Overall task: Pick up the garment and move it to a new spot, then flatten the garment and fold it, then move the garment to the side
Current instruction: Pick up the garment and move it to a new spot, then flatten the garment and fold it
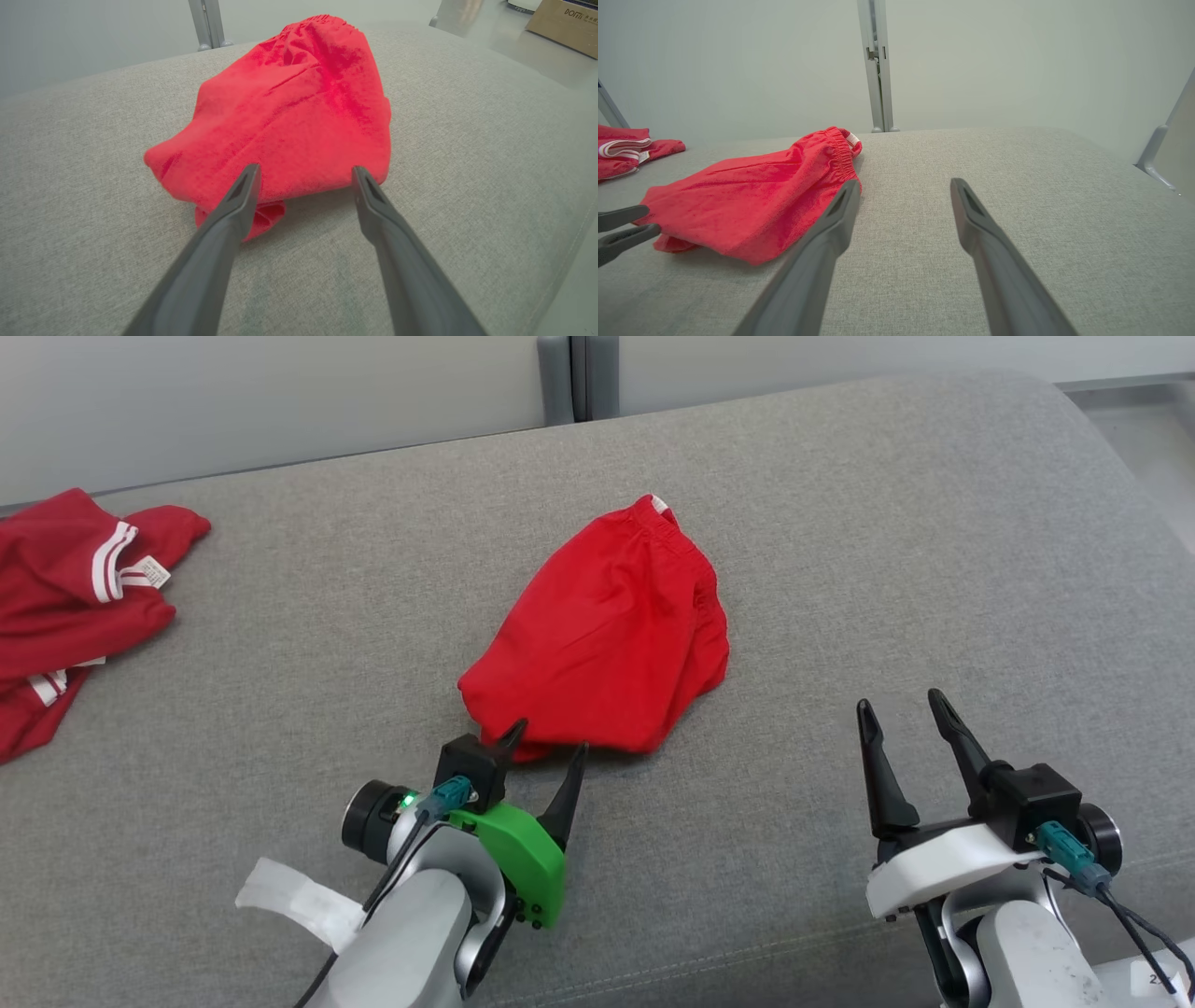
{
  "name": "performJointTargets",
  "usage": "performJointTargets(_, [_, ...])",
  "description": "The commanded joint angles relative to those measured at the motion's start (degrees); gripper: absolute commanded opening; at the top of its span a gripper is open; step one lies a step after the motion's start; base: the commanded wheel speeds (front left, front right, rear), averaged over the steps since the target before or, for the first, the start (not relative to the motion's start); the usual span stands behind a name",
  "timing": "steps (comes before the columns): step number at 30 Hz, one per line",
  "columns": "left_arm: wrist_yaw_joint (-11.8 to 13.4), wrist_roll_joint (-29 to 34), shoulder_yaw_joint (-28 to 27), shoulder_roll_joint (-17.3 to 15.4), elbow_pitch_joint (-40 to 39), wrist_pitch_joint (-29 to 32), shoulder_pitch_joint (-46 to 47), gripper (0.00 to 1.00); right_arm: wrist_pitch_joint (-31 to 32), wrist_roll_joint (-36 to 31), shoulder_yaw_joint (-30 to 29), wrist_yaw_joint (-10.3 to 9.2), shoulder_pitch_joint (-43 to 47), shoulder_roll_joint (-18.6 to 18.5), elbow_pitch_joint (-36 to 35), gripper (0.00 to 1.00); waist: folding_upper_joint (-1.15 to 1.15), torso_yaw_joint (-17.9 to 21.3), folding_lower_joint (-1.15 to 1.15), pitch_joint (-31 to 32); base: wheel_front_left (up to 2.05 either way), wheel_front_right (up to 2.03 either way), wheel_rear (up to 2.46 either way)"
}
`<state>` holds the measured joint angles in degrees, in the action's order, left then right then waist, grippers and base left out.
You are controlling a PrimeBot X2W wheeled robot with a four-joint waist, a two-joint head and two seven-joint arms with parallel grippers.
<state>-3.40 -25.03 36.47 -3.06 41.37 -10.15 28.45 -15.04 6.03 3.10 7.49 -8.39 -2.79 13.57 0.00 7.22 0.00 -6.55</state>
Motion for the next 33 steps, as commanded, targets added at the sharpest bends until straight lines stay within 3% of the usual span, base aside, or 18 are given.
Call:
performJointTargets(1, [1.17,1.37,0.8,-0.91,-0.18,-0.36,-0.97,1.0,0.24,-0.34,0.37,0.0,0.55,-0.18,0.02,1.0,0.0,-1.02,0.0,1.48,0.0,0.0,0.0])
performJointTargets(10, [5.98,9.06,4.96,-3.66,1.77,-3.58,1.04,1.0,0.97,-0.78,1.47,0.0,-0.44,-0.2,-0.94,1.0,0.0,2.29,0.0,0.42,0.0,0.0,0.0])
performJointTargets(18, [7.56,11.85,6.52,-3.82,6.67,-4.51,4.57,1.0,1.08,-1.05,0.95,0.0,-1.42,-0.17,-1.52,1.0,0.0,6.16,0.0,-1.52,0.0,0.0,0.0])
performJointTargets(24, [6.93,11.08,6.42,-2.86,11.6,-4.44,7.22,0.98,0.88,-0.78,0.49,0.0,-1.72,-0.17,-1.95,1.0,0.0,7.59,0.0,-2.46,0.0,0.0,0.0])
performJointTargets(26, [6.54,10.86,6.59,-2.7,13.27,-4.09,7.97,0.47,0.76,-0.77,0.3,0.0,-1.85,-0.17,-1.83,1.0,0.0,7.64,0.0,-2.69,0.0,0.0,0.0])
performJointTargets(27, [6.35,10.67,6.63,-2.6,14.11,-3.77,8.25,0.38,0.71,-0.76,0.24,0.0,-1.95,-0.17,-1.74,1.0,0.0,7.63,0.0,-2.77,0.0,0.0,0.0])
performJointTargets(29, [5.82,10.34,6.77,-2.42,15.72,-3.48,8.84,0.04,0.65,-0.62,0.22,0.0,-2.12,-0.17,-1.55,1.0,0.0,7.55,0.0,-2.85,0.0,0.0,0.0])
performJointTargets(33, [4.83,9.24,6.55,-1.82,17.82,-3.56,9.71,0.0,0.44,-0.22,0.52,0.0,-2.46,-0.17,-1.2,1.0,0.0,7.26,0.0,-2.73,0.0,0.0,0.0])
